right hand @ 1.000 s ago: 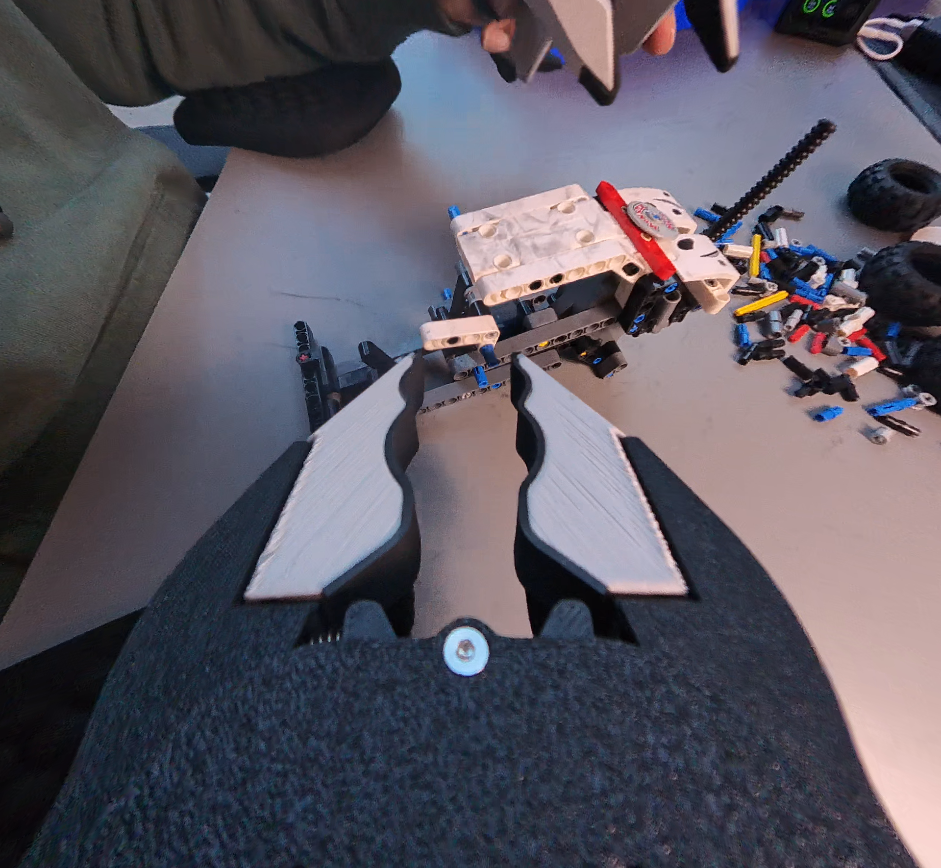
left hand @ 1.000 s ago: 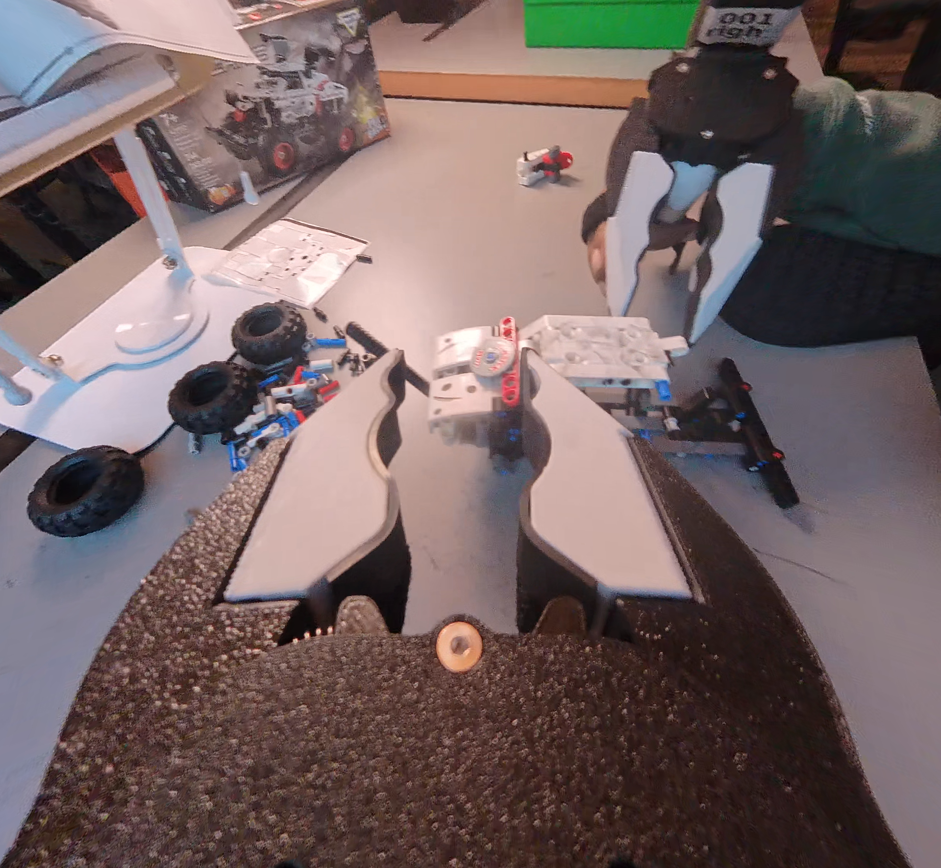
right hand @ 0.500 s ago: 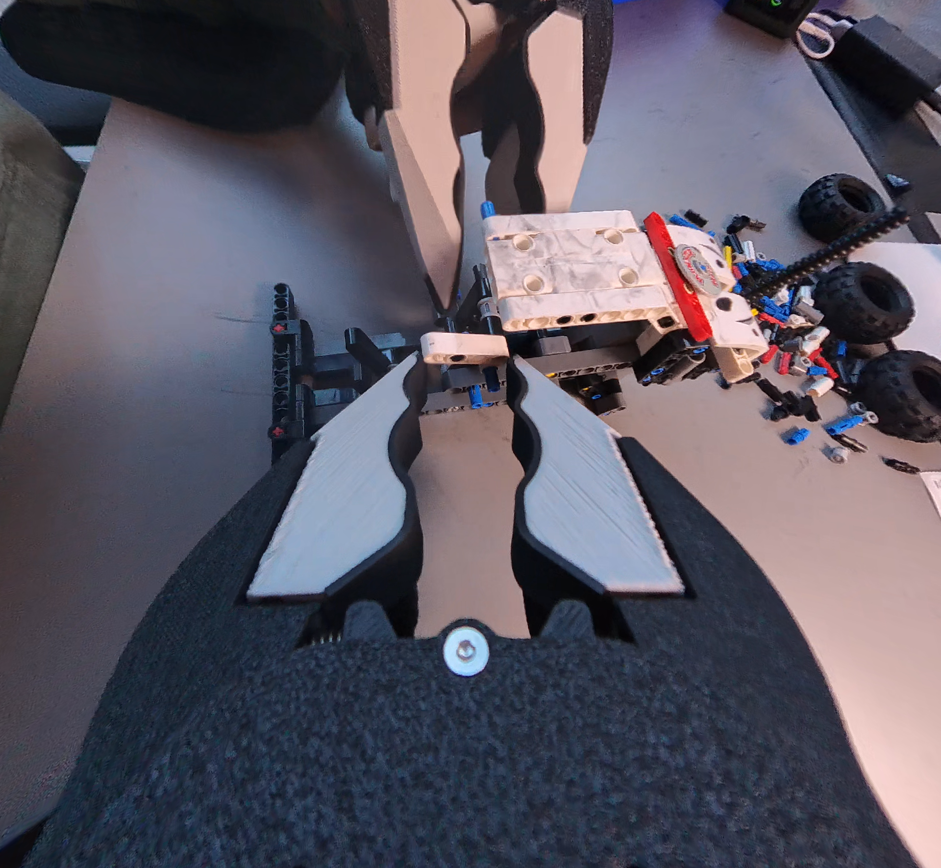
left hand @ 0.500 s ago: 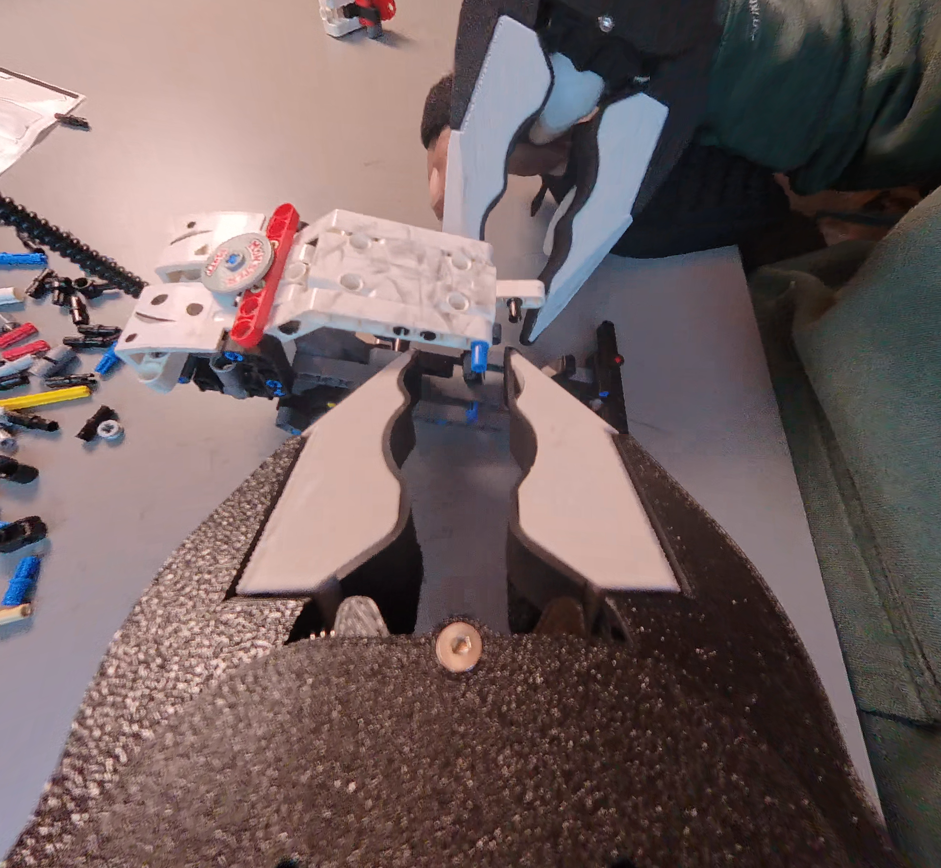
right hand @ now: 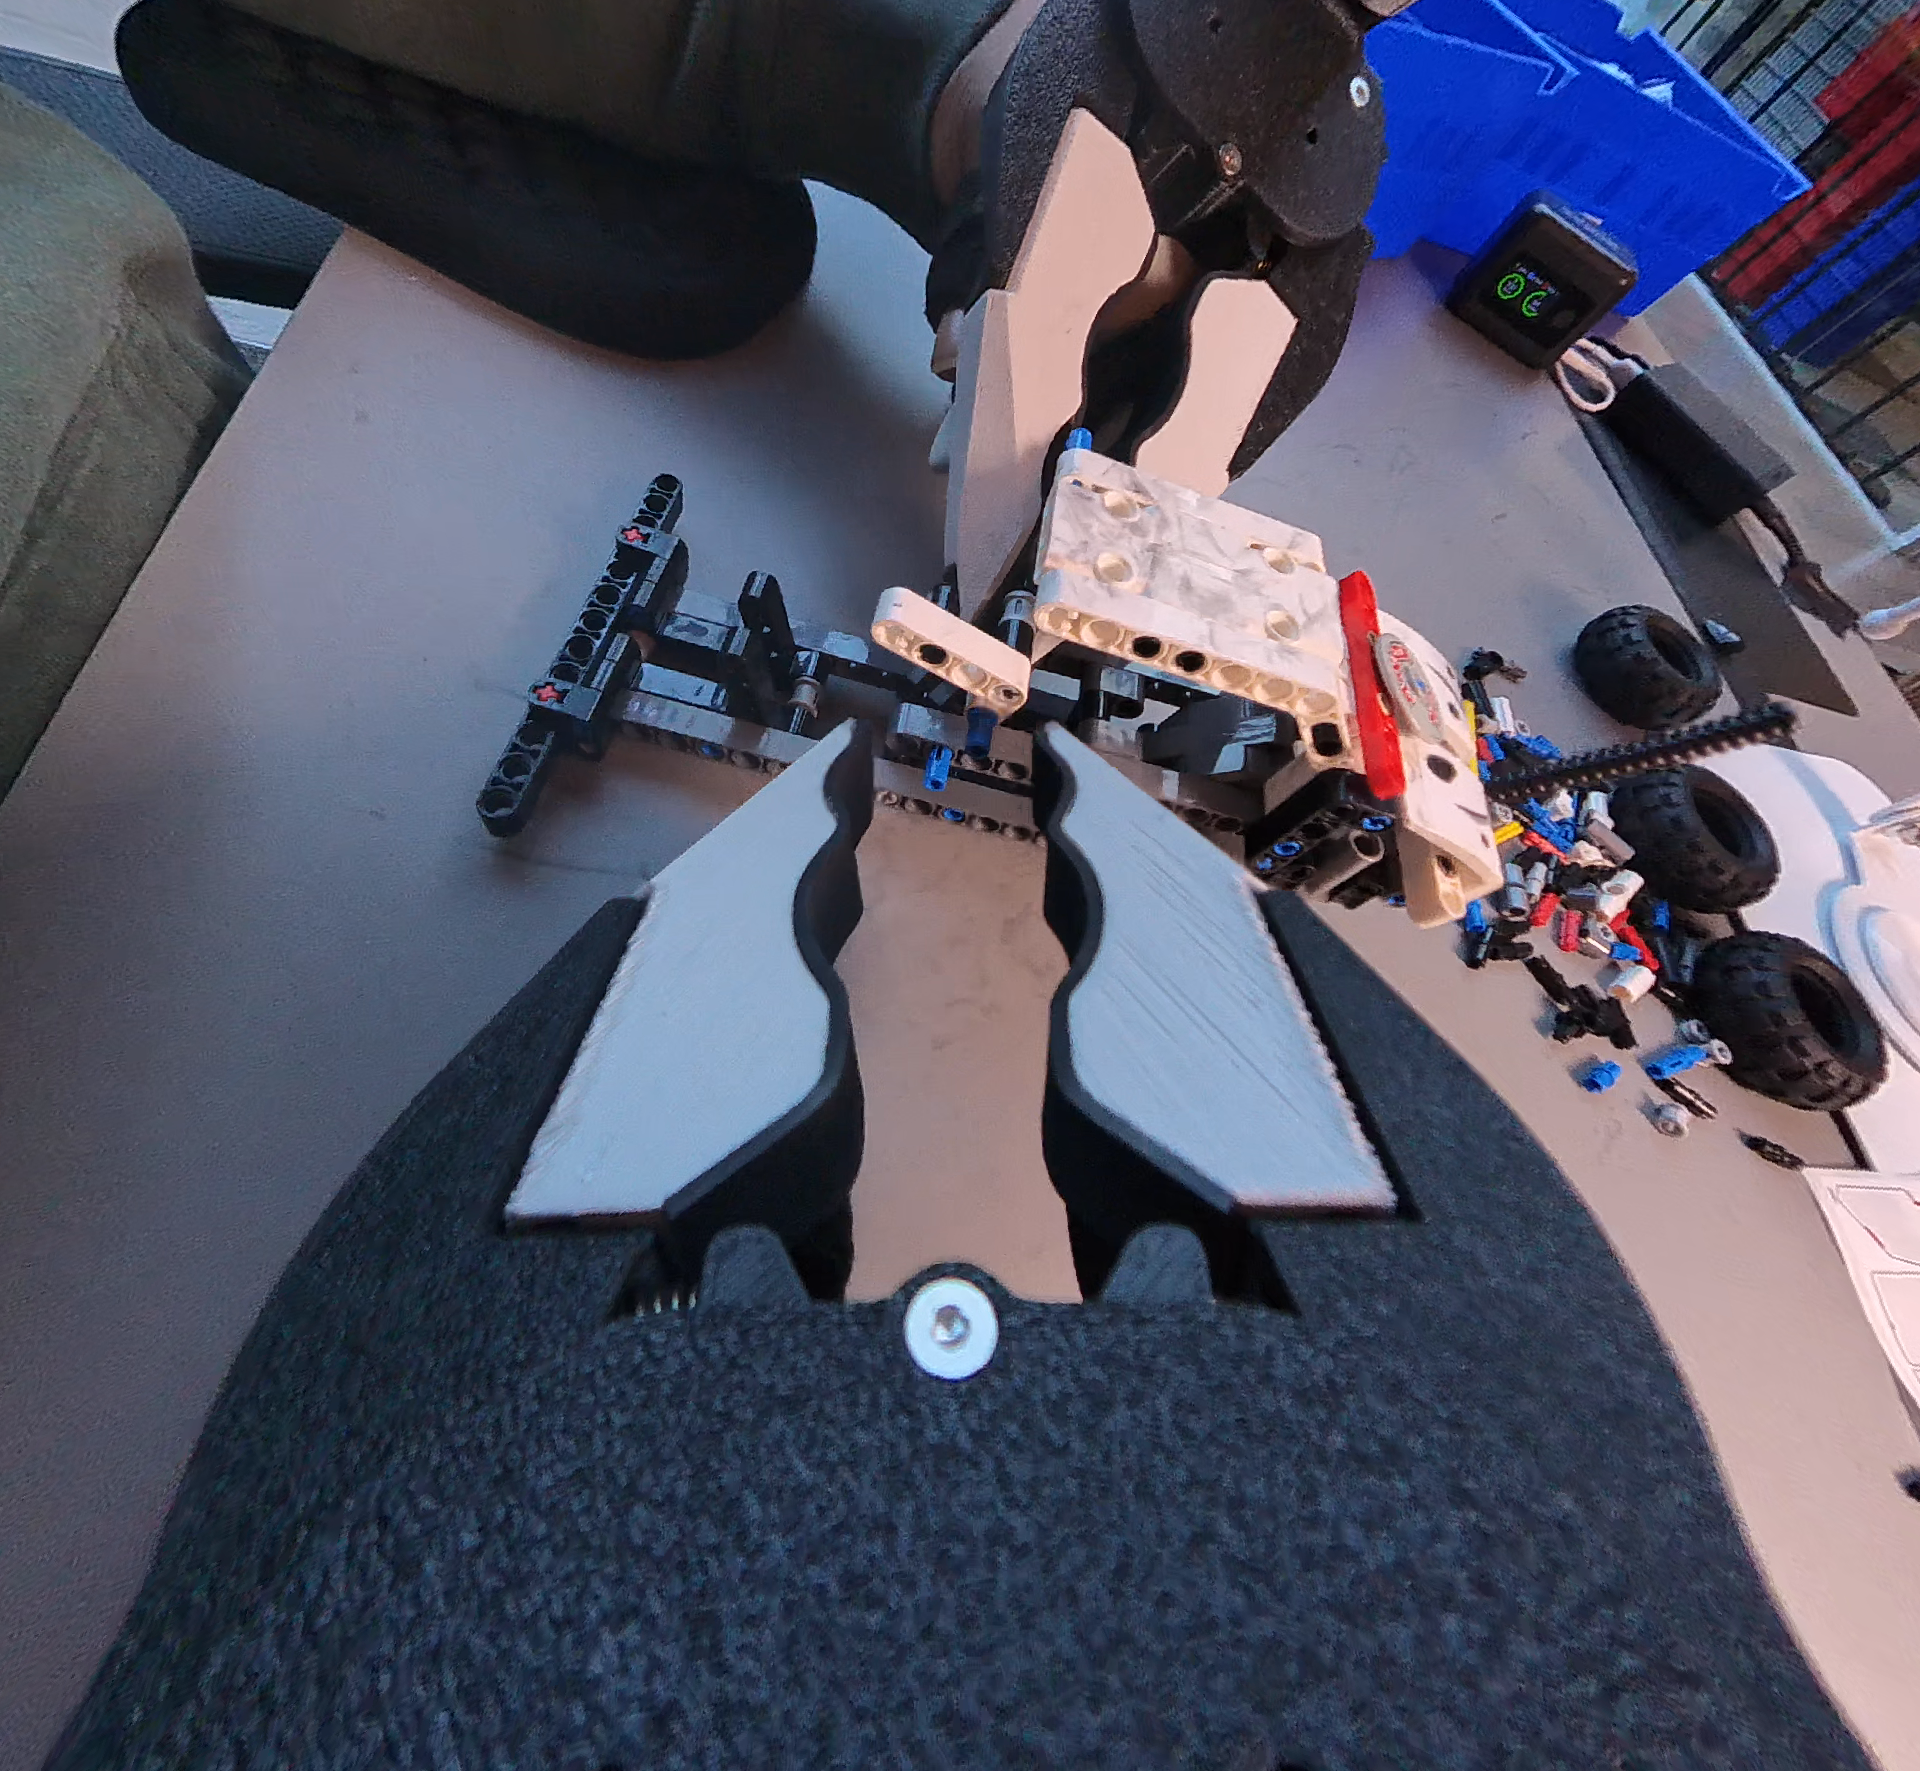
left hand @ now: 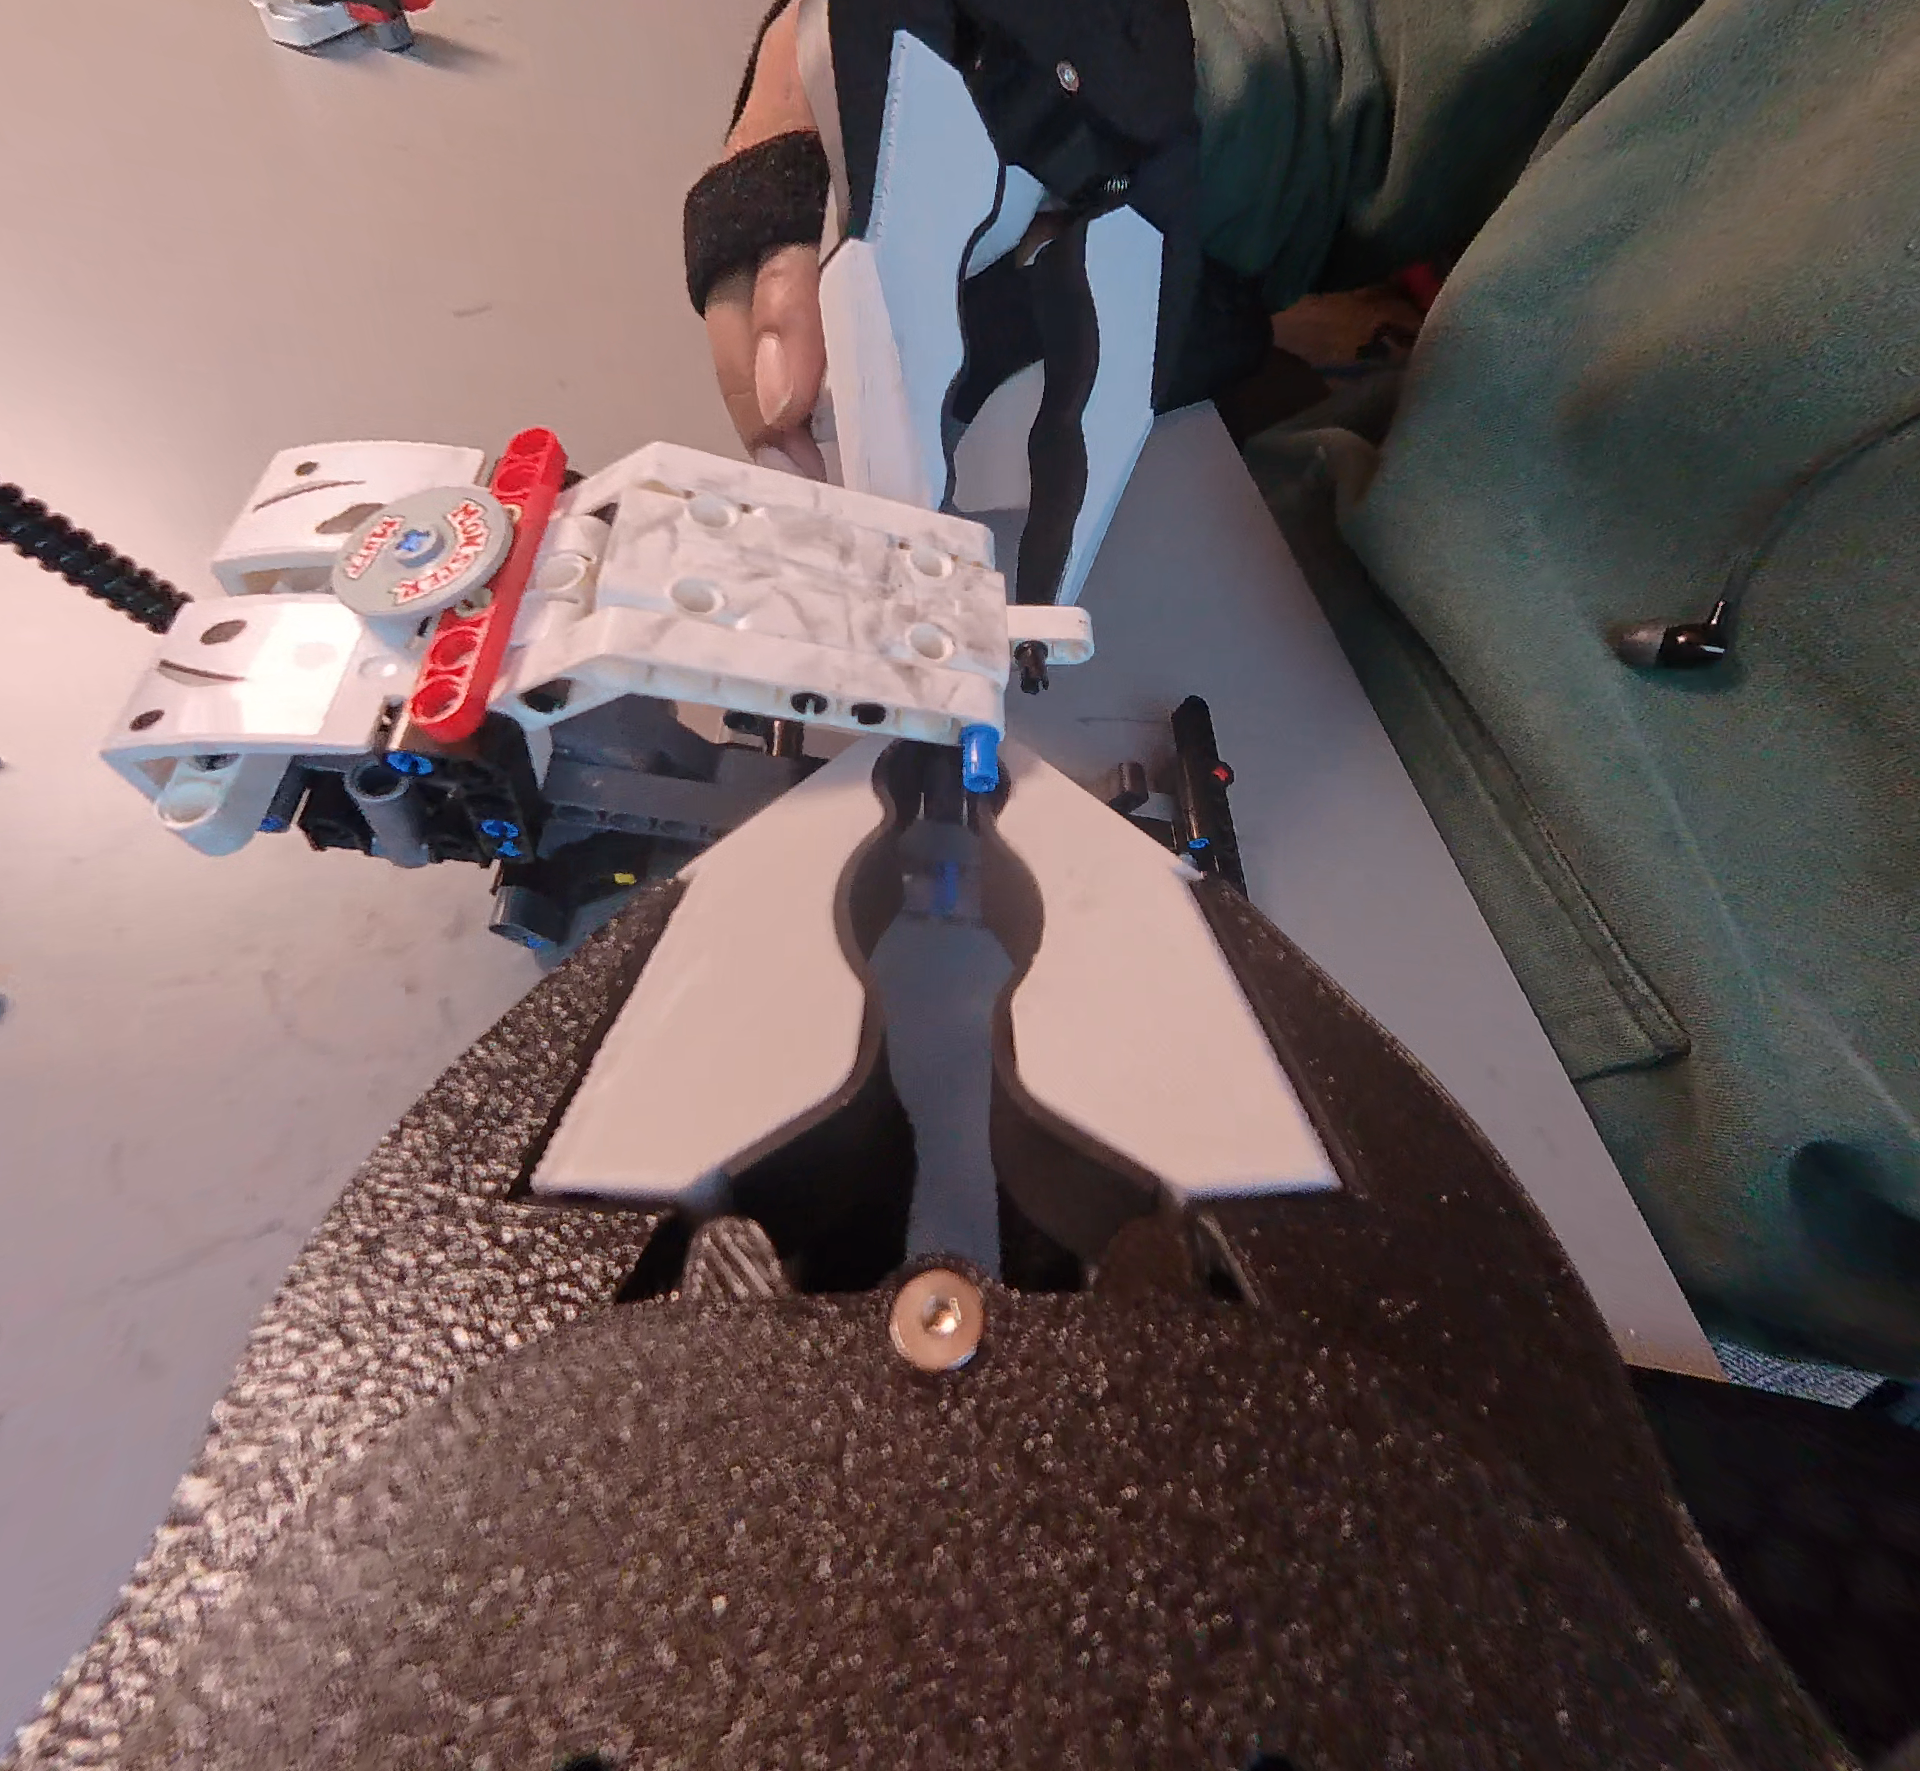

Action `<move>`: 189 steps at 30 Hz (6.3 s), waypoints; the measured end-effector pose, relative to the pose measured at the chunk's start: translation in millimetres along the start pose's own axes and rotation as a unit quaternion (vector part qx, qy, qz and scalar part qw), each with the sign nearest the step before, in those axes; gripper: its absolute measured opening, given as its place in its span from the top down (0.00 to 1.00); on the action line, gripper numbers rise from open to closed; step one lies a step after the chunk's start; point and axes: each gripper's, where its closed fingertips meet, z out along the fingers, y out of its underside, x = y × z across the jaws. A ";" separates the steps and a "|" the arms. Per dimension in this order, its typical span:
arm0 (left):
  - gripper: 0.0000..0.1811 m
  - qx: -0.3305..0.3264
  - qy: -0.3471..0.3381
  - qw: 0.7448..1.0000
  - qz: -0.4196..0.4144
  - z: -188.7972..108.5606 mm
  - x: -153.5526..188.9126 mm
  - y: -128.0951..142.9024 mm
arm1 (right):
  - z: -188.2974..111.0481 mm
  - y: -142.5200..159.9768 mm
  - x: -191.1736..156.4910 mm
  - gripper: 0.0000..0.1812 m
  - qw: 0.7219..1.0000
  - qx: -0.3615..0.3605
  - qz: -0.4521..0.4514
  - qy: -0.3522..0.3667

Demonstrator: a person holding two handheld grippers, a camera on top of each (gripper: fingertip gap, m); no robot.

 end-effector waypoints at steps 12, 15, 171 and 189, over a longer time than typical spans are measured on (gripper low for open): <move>0.96 0.001 -0.012 1.000 0.014 1.3 -0.2 0.6 | 7.9 -1.6 7.8 0.94 0.999 0.002 0.003 0.040; 0.96 -0.002 -0.033 0.999 0.015 0.3 -4.7 0.2 | 8.4 -0.4 10.9 0.94 0.999 -0.001 0.019 0.047; 0.83 0.208 -0.665 0.717 -0.011 -226.6 -296.3 -154.8 | -121.9 6.8 294.9 0.89 0.857 0.161 0.215 0.439; 0.57 0.227 -0.690 0.688 -0.009 -233.6 -293.4 -148.8 | -198.2 72.8 206.9 0.89 0.833 0.100 0.238 0.490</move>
